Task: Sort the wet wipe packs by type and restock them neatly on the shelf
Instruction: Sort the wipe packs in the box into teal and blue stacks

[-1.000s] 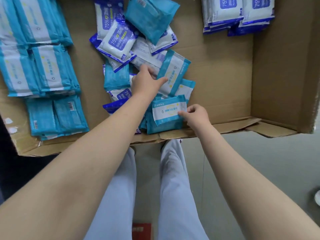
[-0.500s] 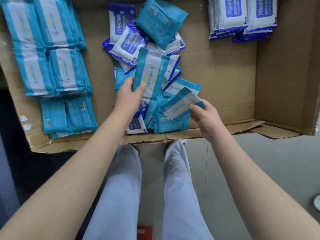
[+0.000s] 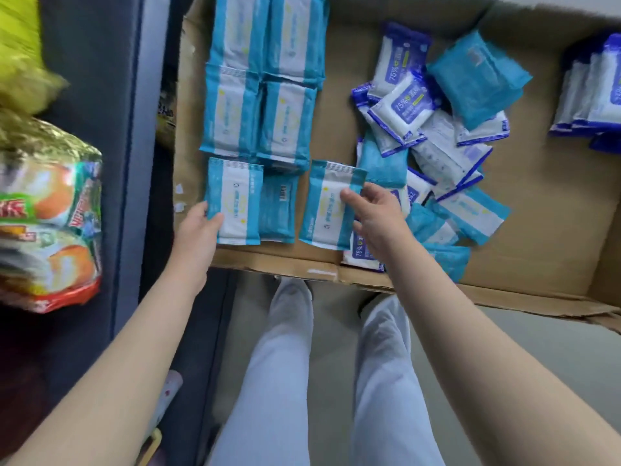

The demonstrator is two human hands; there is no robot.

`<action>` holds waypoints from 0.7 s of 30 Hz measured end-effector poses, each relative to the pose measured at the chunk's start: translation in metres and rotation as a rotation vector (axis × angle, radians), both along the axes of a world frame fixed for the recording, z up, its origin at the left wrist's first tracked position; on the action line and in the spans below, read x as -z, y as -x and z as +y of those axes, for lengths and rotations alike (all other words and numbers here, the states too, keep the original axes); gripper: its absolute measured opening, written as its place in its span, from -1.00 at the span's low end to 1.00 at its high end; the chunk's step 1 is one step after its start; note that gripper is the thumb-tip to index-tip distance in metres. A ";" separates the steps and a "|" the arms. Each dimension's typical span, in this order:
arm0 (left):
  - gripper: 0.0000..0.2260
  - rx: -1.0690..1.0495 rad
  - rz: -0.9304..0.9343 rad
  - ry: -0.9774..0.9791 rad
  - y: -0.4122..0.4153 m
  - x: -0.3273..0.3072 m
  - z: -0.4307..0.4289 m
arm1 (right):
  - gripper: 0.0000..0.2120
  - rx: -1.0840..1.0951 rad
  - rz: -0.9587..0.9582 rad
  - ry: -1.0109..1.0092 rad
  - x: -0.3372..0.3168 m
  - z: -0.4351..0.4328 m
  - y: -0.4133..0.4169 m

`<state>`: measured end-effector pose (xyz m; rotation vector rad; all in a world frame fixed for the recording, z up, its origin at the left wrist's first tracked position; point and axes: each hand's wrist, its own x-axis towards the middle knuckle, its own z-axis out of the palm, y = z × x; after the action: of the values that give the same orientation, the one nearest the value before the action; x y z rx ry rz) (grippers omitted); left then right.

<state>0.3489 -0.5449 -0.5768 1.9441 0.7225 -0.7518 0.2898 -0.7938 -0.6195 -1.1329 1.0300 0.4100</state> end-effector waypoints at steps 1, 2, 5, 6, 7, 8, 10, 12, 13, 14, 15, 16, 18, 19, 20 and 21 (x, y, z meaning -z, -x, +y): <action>-0.68 0.023 0.008 -0.018 -0.003 0.003 0.007 | -0.78 -0.027 -0.005 0.017 0.001 0.017 -0.009; -0.67 0.049 0.016 -0.036 -0.005 0.007 0.014 | -0.82 -0.038 0.005 0.045 0.007 0.034 -0.016; -0.67 0.172 0.016 -0.135 -0.010 0.022 0.026 | -0.79 -0.032 0.066 0.139 0.018 0.073 -0.029; -0.66 0.209 -0.005 -0.183 -0.012 0.027 0.029 | -0.78 -0.040 0.084 0.172 0.023 0.083 -0.032; -0.66 0.231 -0.034 -0.229 -0.014 0.031 0.032 | -0.78 -0.062 0.103 0.205 0.025 0.090 -0.034; -0.65 0.240 -0.062 -0.269 -0.015 0.035 0.033 | -0.79 -0.082 0.116 0.227 0.028 0.095 -0.036; -0.64 0.253 -0.101 -0.341 -0.017 0.037 0.031 | -0.79 -0.098 0.119 0.251 0.030 0.101 -0.039; -0.63 0.354 -0.129 -0.476 -0.017 0.035 0.026 | -0.75 -0.116 0.116 0.300 0.032 0.102 -0.041; -0.65 0.419 -0.141 -0.549 -0.017 0.034 0.024 | -0.75 -0.130 0.105 0.328 0.032 0.102 -0.042; -0.68 0.464 -0.153 -0.599 -0.016 0.033 0.023 | -0.76 -0.139 0.096 0.347 0.034 0.102 -0.042; -0.70 0.485 -0.165 -0.623 -0.015 0.032 0.023 | -0.78 -0.144 0.086 0.353 0.034 0.101 -0.043; -0.72 0.494 -0.170 -0.632 -0.014 0.032 0.024 | -0.79 -0.154 0.085 0.358 0.034 0.101 -0.044; -0.72 0.501 -0.168 -0.642 -0.013 0.031 0.024 | -0.78 -0.175 0.088 0.375 0.035 0.101 -0.045; -0.72 0.504 -0.171 -0.647 -0.013 0.030 0.024 | -0.78 -0.167 0.090 0.378 0.035 0.101 -0.046; -0.71 0.506 -0.175 -0.649 -0.012 0.028 0.024 | -0.79 -0.143 0.090 0.378 0.035 0.100 -0.046; -0.71 0.506 -0.181 -0.652 -0.011 0.026 0.022 | -0.80 -0.122 0.087 0.381 0.034 0.097 -0.046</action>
<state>0.3596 -0.5225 -0.6023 2.8117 0.3820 -0.6643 0.3356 -0.6965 -0.6539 -1.5349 1.1488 0.3702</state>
